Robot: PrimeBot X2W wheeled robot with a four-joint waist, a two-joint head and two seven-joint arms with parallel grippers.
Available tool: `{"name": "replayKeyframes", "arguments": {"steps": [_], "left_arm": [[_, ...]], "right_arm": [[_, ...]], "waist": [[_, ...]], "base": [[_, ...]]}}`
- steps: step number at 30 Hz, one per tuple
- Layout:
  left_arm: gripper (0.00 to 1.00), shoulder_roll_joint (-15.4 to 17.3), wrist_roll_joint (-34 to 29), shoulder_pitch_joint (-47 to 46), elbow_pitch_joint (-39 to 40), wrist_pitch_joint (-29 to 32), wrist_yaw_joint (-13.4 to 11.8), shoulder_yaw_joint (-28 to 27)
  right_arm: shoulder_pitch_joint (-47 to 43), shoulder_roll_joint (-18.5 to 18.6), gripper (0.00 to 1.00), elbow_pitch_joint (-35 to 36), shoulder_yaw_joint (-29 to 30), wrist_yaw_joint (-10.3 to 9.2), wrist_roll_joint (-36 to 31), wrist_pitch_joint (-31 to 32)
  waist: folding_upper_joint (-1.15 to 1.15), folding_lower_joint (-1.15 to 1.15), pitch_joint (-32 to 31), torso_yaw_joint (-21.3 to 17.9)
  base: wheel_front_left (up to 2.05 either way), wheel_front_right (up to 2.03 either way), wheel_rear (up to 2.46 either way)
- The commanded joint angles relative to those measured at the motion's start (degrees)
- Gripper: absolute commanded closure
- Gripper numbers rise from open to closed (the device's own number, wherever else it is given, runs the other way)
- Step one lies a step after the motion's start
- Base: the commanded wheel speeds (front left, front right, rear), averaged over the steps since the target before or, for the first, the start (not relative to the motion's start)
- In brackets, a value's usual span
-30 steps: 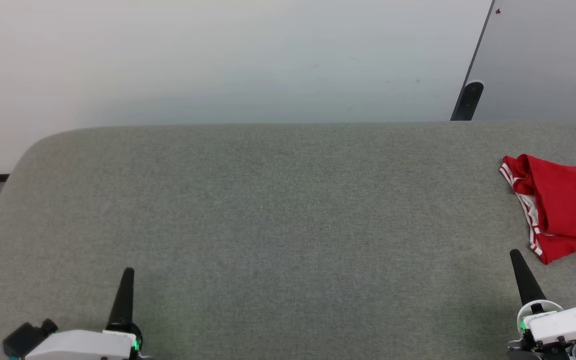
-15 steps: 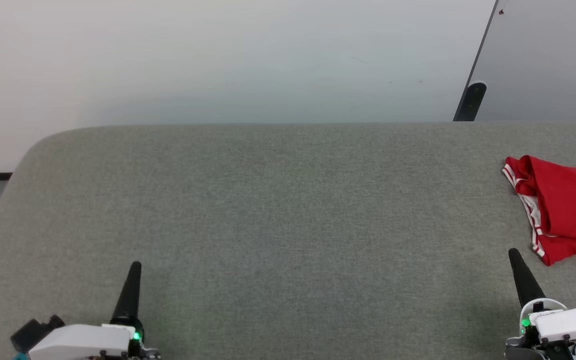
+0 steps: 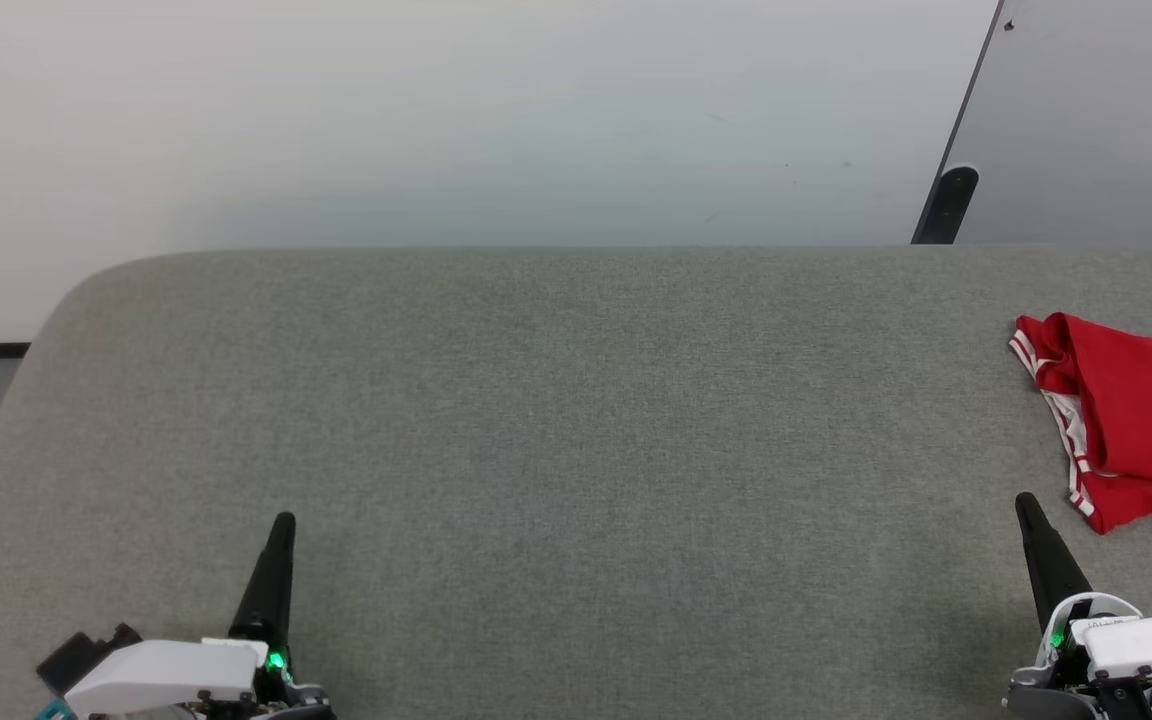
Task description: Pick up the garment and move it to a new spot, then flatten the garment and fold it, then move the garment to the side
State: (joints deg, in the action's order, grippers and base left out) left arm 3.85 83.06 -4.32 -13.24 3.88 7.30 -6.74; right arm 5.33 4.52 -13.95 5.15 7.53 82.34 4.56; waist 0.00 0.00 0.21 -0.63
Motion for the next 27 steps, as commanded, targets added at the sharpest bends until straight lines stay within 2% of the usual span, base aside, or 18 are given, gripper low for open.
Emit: {"name": "replayKeyframes", "arguments": {"steps": [1, 27], "left_arm": [[1.0, -0.1, 1.3, -0.7, 0.0, 0.4, 0.3, 0.0], [1.0, -1.1, 9.4, -2.3, -0.9, 2.9, 0.3, 0.2]], "right_arm": [[0.9, -0.3, 1.0, 0.1, 0.3, -0.06, 1.5, 0.3], [1.0, -1.8, 1.0, -0.1, 1.5, -0.07, 10.1, 2.1]], "waist": [[0.0, 0.0, 0.0, 0.0], [0.0, 0.0, 0.0, 0.6]], "base": [[0.0, 0.0, 0.0], [0.0, 0.0, 0.0]]}}
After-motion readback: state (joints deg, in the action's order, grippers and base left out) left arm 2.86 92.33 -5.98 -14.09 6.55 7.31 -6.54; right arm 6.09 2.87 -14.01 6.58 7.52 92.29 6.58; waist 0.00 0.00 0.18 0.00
